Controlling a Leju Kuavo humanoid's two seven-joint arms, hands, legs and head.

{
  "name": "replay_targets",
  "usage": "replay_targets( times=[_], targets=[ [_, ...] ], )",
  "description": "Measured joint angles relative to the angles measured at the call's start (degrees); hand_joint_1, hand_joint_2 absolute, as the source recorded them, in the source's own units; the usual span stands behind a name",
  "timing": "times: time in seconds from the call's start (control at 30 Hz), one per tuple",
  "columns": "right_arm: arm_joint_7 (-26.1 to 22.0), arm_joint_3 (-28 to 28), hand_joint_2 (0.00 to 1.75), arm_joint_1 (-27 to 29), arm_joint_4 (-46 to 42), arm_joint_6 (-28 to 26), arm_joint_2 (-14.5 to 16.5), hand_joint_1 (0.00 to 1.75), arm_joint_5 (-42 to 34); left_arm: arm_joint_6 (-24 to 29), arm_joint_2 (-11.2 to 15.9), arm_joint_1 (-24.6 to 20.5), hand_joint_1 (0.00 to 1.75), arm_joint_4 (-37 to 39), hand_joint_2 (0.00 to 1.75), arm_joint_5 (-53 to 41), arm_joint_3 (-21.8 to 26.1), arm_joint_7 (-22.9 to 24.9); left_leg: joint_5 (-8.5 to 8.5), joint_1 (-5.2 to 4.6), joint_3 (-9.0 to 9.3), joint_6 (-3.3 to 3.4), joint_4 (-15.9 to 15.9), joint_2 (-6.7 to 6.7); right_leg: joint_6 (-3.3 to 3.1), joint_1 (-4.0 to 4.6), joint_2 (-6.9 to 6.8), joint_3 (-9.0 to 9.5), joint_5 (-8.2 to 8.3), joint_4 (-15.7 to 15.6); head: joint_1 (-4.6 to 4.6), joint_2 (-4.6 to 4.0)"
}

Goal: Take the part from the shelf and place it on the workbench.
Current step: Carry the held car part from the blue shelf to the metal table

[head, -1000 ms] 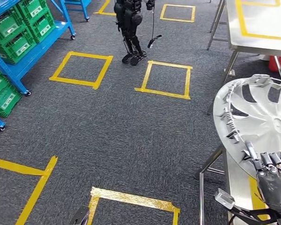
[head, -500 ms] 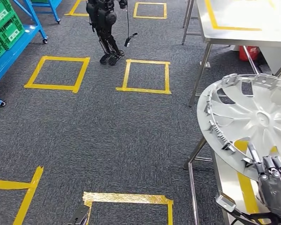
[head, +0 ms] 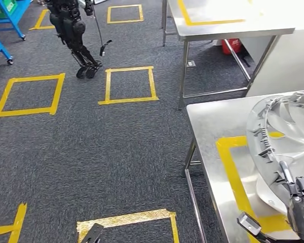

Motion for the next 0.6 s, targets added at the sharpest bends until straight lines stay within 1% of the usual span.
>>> replay_targets(
  times=[0.03,0.07,0.1,0.13,0.17,0.2,0.23,0.27,0.3,0.33,0.37,0.4,0.43,0.47,0.5,0.53,0.57,0.6],
  targets=[
    [0.04,-0.02,1.75,0.01,-0.08,0.01,-0.05,1.75,0.00,0.02,0.03,-0.04,0.00,0.02,0.00,0.00,-0.04,0.04,0.81,-0.04,1.13,0.37,-2.72,-1.07,0.23,-0.08,0.67,-0.20,0.09,0.09,0.02,0.00],
    [0.09,-0.01,1.75,0.07,-0.13,0.01,-0.14,1.75,0.00,0.04,0.03,-0.09,0.00,0.04,0.00,0.01,-0.08,0.10,0.91,-0.08,1.65,0.61,-4.12,-1.80,0.57,-0.24,1.29,-0.50,0.24,0.12,-0.01,0.00],
    [0.16,0.01,1.75,0.17,-0.18,0.01,-0.22,1.75,0.00,0.07,0.01,-0.14,0.00,0.07,0.00,0.02,-0.10,0.19,0.76,-0.15,1.77,0.69,-4.57,-1.76,1.00,-0.36,1.88,-0.78,0.45,0.07,-0.05,0.00],
    [0.22,0.00,1.75,0.32,-0.25,0.00,-0.37,1.75,0.00,0.09,-0.15,-0.18,0.00,0.07,0.00,0.06,-0.11,0.28,0.83,-0.05,1.92,0.70,-5.11,-1.22,1.40,-0.53,2.43,-1.05,0.60,0.01,-0.19,0.00],
    [0.29,0.00,1.75,0.56,-0.33,-0.01,-0.51,1.75,0.00,0.13,-0.26,-0.21,0.00,0.07,0.00,0.10,-0.12,0.38,1.07,0.06,2.08,0.75,-5.53,-0.64,1.72,-0.52,2.11,-1.40,0.52,0.17,-0.20,0.00],
    [0.33,-0.01,1.75,0.71,-0.42,0.00,-0.69,1.75,0.00,0.16,-0.34,-0.23,0.00,0.07,0.00,0.14,-0.13,0.44,1.35,0.19,2.28,0.89,-6.02,-0.02,2.01,-0.43,0.97,-2.00,-0.13,1.10,0.01,0.00],
    [0.36,-0.01,1.75,0.73,-0.48,0.01,-0.90,1.75,0.00,0.18,-0.44,-0.23,0.00,0.07,0.00,0.16,-0.15,0.48,1.59,0.32,2.44,1.02,-6.45,0.67,2.29,-0.34,-0.66,-3.12,-1.39,3.21,0.25,0.00],
    [0.35,0.02,1.75,0.72,-0.50,0.01,-1.04,1.75,0.00,0.19,-0.46,-0.19,0.00,0.07,0.00,0.17,-0.16,0.49,1.66,0.22,2.51,1.14,-6.57,1.37,2.57,-0.35,-2.56,-4.74,-3.11,6.44,0.50,0.00],
    [0.34,0.04,1.75,0.62,-0.50,0.02,-1.16,1.75,0.00,0.19,-0.47,-0.11,0.00,0.07,0.00,0.20,-0.17,0.49,1.66,0.17,2.50,1.26,-6.60,2.11,2.89,-0.45,-3.79,-6.56,-4.91,10.30,0.68,0.00],
    [0.34,0.07,1.75,0.58,-0.50,0.02,-1.21,1.75,0.00,0.19,-0.45,-0.01,0.00,0.07,0.00,0.25,-0.17,0.50,1.60,0.12,2.47,1.26,-6.56,2.89,3.19,-0.60,-4.38,-8.15,-6.13,13.64,0.72,0.00],
    [0.32,0.09,1.75,0.59,-0.50,0.02,-1.27,1.75,0.00,0.19,-0.41,0.06,0.00,0.07,0.00,0.32,-0.17,0.50,1.53,0.09,2.49,1.24,-6.54,3.65,3.43,-0.77,-4.65,-8.94,-6.42,15.41,0.72,0.00],
    [0.29,0.10,1.75,0.61,-0.50,0.02,-1.33,1.75,0.00,0.19,-0.37,0.08,0.00,0.07,0.00,0.44,-0.17,0.50,1.44,0.09,2.53,1.15,-6.51,4.33,3.62,-0.93,-4.85,-8.67,-5.73,15.08,0.72,0.00],
    [0.21,0.14,1.75,0.60,-0.50,0.02,-1.39,1.75,0.00,0.16,-0.37,0.05,0.00,0.07,0.00,0.56,-0.17,0.48,1.32,0.11,2.62,1.00,-6.46,4.95,3.75,-1.07,-5.26,-7.07,-4.10,12.28,0.73,0.00],
    [0.03,0.20,1.75,0.56,-0.50,0.02,-1.45,1.75,0.00,0.10,-0.36,0.00,0.00,0.07,0.00,0.69,-0.17,0.44,1.15,0.11,2.75,0.77,-6.37,5.50,3.82,-1.17,-6.21,-4.67,-2.36,8.04,0.74,0.00],
    [-0.28,0.29,1.75,0.41,-0.48,0.02,-1.48,1.75,0.00,0.01,-0.26,-0.05,0.00,0.07,0.00,0.88,-0.17,0.39,0.94,-0.04,2.85,0.48,-6.27,6.01,3.68,-1.11,-7.37,-2.37,-1.20,4.17,0.75,0.00],
    [-0.70,0.38,1.75,0.15,-0.44,0.02,-1.50,1.75,0.00,-0.15,-0.14,-0.07,0.00,0.08,0.00,1.05,-0.16,0.33,0.73,-0.20,2.96,0.16,-6.15,6.50,3.34,-1.04,-8.20,-0.62,-0.45,1.22,0.68,0.00],
    [-1.25,0.45,1.75,-0.19,-0.39,0.02,-1.51,1.75,0.00,-0.31,0.03,-0.08,0.00,0.08,0.00,1.24,-0.16,0.27,0.58,-0.37,3.05,-0.14,-6.07,6.93,2.91,-0.93,-8.66,0.17,-0.37,-0.12,0.62,0.00],
    [-1.76,0.51,1.75,-0.56,-0.33,0.02,-1.51,1.75,0.00,-0.46,0.24,-0.08,0.00,0.09,0.00,1.46,-0.15,0.24,0.51,-0.49,3.13,-0.41,-6.08,7.37,2.41,-0.77,-8.44,0.24,-0.50,-0.18,0.55,0.00]
  ],
)
